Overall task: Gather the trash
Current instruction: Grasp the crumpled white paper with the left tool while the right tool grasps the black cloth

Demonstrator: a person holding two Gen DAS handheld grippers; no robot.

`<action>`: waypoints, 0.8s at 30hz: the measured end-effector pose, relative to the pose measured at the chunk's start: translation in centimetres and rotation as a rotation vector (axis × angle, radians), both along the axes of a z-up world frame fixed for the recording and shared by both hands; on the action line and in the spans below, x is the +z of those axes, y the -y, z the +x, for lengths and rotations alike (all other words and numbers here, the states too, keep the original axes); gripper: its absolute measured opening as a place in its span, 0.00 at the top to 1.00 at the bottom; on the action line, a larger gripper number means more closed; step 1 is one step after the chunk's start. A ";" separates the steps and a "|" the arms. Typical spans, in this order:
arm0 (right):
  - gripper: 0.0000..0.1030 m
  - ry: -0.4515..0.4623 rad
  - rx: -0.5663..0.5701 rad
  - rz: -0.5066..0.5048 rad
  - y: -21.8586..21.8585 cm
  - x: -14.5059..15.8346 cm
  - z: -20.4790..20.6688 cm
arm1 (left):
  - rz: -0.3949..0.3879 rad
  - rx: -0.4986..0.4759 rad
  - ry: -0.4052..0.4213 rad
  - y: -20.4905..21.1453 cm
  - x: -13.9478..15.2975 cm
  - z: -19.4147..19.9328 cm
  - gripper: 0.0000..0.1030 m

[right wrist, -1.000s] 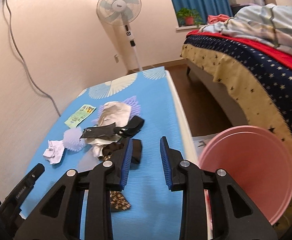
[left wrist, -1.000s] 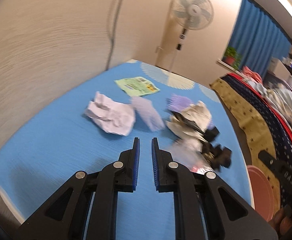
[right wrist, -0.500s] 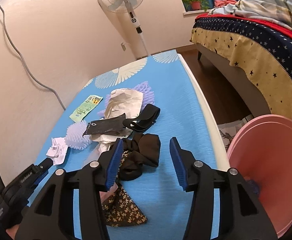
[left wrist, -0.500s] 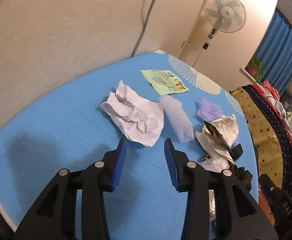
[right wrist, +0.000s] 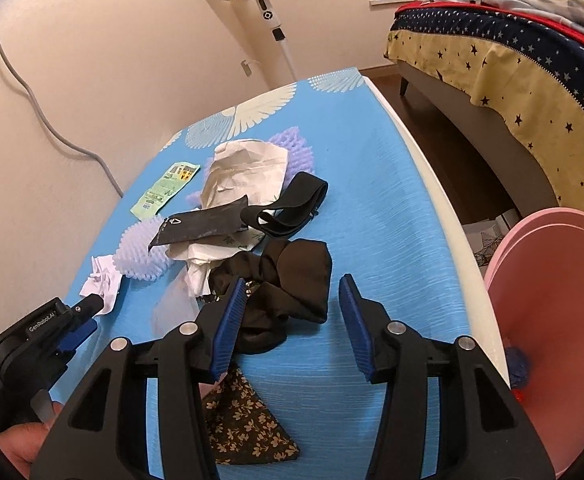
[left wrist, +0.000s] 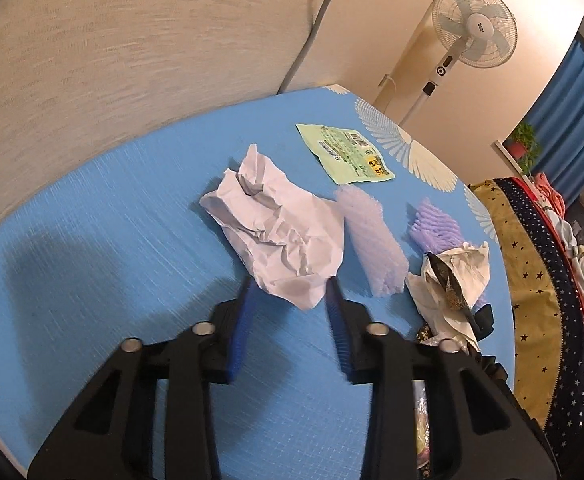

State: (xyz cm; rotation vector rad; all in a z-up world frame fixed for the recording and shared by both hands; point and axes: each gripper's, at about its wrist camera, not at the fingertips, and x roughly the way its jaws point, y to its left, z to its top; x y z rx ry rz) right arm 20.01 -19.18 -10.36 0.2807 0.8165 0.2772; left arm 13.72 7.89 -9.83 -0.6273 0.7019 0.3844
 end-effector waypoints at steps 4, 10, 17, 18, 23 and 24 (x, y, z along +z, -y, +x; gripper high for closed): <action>0.74 -0.009 0.014 0.002 -0.1 -0.1 0.0 | -0.004 0.003 -0.001 -0.4 -0.1 -0.1 0.92; 0.89 0.040 0.033 -0.014 -0.3 1.3 -0.8 | 0.038 -0.016 0.013 0.1 0.9 -0.5 0.99; 0.91 0.147 0.018 -0.017 0.8 4.9 -2.2 | 0.107 -0.041 0.050 0.9 2.9 -1.6 0.99; 0.91 0.158 0.016 -0.016 1.0 5.3 -2.4 | 0.113 -0.044 0.058 1.0 3.3 -1.9 0.99; 0.91 0.209 0.004 -0.024 1.9 7.3 -4.0 | 0.130 -0.052 0.082 1.2 4.5 -3.3 1.00; 0.91 0.218 0.002 -0.027 2.0 7.6 -4.3 | 0.136 -0.054 0.089 1.2 4.9 -3.7 1.00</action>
